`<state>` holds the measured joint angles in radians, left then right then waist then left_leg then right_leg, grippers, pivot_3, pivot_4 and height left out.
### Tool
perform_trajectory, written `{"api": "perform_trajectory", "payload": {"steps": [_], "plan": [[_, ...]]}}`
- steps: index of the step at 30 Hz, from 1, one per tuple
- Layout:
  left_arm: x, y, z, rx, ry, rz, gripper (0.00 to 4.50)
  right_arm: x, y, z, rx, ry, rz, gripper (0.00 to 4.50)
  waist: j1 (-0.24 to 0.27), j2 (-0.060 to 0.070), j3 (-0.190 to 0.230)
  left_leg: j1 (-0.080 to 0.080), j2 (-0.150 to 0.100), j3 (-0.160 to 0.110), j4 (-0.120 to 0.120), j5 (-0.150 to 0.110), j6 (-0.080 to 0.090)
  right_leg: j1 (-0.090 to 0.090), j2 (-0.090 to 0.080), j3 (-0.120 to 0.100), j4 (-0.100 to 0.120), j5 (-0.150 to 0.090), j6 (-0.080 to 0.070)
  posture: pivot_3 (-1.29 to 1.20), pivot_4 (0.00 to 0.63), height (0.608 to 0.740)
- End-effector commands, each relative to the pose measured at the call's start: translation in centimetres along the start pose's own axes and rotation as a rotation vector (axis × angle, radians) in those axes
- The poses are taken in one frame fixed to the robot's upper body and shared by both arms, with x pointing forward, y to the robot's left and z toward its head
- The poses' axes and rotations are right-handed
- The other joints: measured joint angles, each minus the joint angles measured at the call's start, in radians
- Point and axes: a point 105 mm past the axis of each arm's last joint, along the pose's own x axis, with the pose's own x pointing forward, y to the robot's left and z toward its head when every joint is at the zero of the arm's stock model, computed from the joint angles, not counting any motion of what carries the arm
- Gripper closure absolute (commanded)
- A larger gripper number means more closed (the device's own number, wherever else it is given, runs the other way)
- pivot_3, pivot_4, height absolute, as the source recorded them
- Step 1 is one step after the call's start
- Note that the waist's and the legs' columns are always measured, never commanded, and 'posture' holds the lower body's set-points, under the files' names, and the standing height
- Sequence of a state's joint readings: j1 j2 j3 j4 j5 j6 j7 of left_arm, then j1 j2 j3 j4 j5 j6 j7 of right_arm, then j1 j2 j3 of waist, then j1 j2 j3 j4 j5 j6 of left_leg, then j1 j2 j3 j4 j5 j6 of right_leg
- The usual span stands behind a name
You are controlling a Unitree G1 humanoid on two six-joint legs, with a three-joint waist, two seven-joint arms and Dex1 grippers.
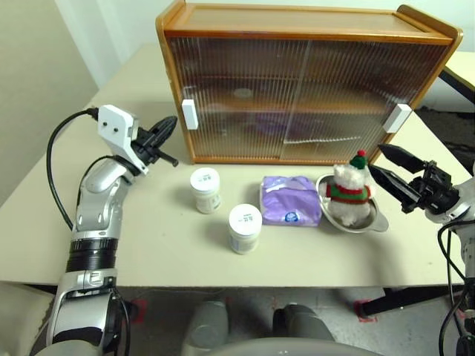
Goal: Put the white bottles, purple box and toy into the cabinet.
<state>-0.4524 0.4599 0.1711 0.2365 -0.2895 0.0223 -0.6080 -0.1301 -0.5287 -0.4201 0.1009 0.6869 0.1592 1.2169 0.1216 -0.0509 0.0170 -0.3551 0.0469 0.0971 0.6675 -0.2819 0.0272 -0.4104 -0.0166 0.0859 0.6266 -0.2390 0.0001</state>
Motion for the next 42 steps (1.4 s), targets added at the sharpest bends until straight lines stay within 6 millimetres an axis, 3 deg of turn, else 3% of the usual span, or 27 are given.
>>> {"api": "perform_trajectory", "payload": {"steps": [1, 8, 17, 42], "plan": [[0.8, -0.5, -0.5, -0.017, 0.017, -0.014, 4.45, 0.2, 0.5, 0.3, -0.015, -0.019, 0.01, 0.0, 0.0, 0.0, 0.0, 0.0, 0.0, 0.0, 0.0, 0.0, 0.0, 0.0, 0.0, 0.0, 0.0, 0.0, 0.0, 0.14, 0.0, 0.74], [1.8, -1.3, -0.6, -0.012, 0.029, -0.056, 4.45, 0.2, 1.0, 0.1, -0.006, -0.012, 0.036, 0.0, 0.001, 0.0, 0.0, 0.0, 0.0, 0.0, 0.001, 0.0, 0.001, 0.0, 0.0, 0.0, 0.0, 0.0, 0.0, 0.12, 0.0, 0.74], [3.5, -4.2, -0.7, -0.017, 0.022, -0.161, 4.45, 0.6, 2.6, -1.4, 0.023, 0.08, 0.157, 0.0, -0.02, 0.0, 0.0, -0.002, 0.0, 0.0, 0.01, 0.0, 0.001, 0.002, 0.0, 0.0, 0.002, 0.0, 0.004, 0.1, 0.0, 0.74], [9.8, -13.0, -0.2, -0.087, -0.027, -0.451, 4.45, 1.9, 4.4, 0.0, 0.004, 0.047, 0.182, 0.0, -0.103, 0.0, 0.001, -0.003, -0.006, -0.002, 0.011, 0.001, 0.001, 0.002, 0.001, 0.002, 0.001, -0.002, 0.008, 0.01, 0.0, 0.74]]}}
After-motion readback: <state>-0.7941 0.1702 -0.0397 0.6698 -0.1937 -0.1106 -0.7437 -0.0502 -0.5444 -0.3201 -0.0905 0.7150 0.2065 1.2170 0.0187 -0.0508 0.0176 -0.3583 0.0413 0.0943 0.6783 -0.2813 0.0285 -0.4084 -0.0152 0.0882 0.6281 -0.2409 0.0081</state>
